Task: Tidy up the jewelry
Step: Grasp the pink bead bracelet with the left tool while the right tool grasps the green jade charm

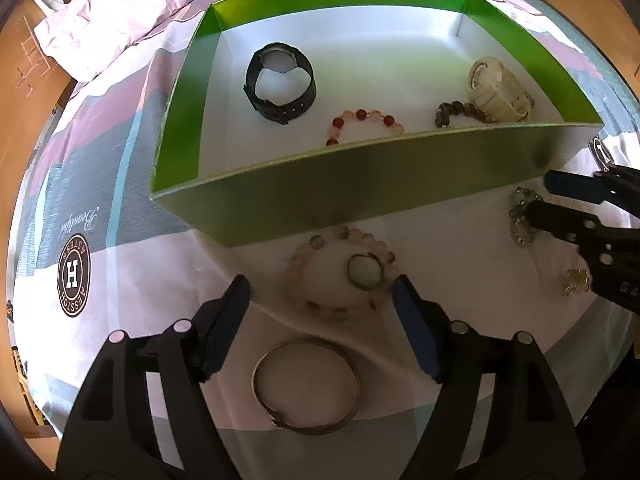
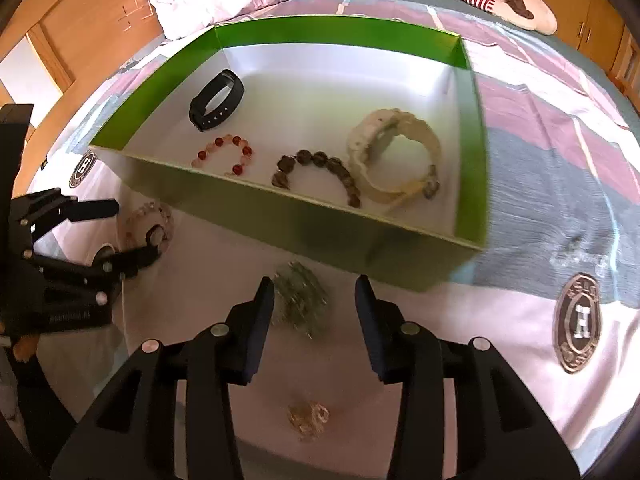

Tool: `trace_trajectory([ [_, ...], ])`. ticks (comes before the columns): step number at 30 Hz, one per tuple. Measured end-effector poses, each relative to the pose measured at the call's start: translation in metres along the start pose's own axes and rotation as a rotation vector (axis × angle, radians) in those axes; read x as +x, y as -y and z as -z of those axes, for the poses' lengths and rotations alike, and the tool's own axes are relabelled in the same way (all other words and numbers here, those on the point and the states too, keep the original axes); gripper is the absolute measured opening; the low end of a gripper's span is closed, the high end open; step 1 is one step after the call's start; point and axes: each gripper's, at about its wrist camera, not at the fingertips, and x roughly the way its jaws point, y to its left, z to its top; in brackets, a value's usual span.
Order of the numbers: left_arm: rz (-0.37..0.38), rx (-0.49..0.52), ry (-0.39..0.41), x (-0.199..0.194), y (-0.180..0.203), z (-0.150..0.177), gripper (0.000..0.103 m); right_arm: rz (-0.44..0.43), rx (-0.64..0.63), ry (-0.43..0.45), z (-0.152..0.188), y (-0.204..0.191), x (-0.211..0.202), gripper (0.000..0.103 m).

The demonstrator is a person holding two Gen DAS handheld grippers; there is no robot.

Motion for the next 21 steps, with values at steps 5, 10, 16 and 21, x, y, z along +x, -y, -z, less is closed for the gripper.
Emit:
trace_trajectory([
  [5, -0.010, 0.011, 0.005, -0.002, 0.002, 0.000, 0.075, -0.033, 0.011, -0.003, 0.000, -0.003, -0.001, 0.023],
  [10, -0.014, 0.014, 0.005, -0.002, 0.005, 0.001, 0.075, -0.074, 0.025, 0.009, 0.001, -0.002, -0.015, 0.010],
  [16, -0.014, 0.010, -0.003, -0.002, 0.006, 0.001, 0.077, -0.079, 0.058, 0.036, -0.001, 0.007, -0.026, 0.010],
  [21, 0.007, -0.023, -0.003, -0.003, -0.005, -0.002, 0.077, -0.060, 0.089, 0.037, 0.000, 0.017, -0.030, 0.005],
])
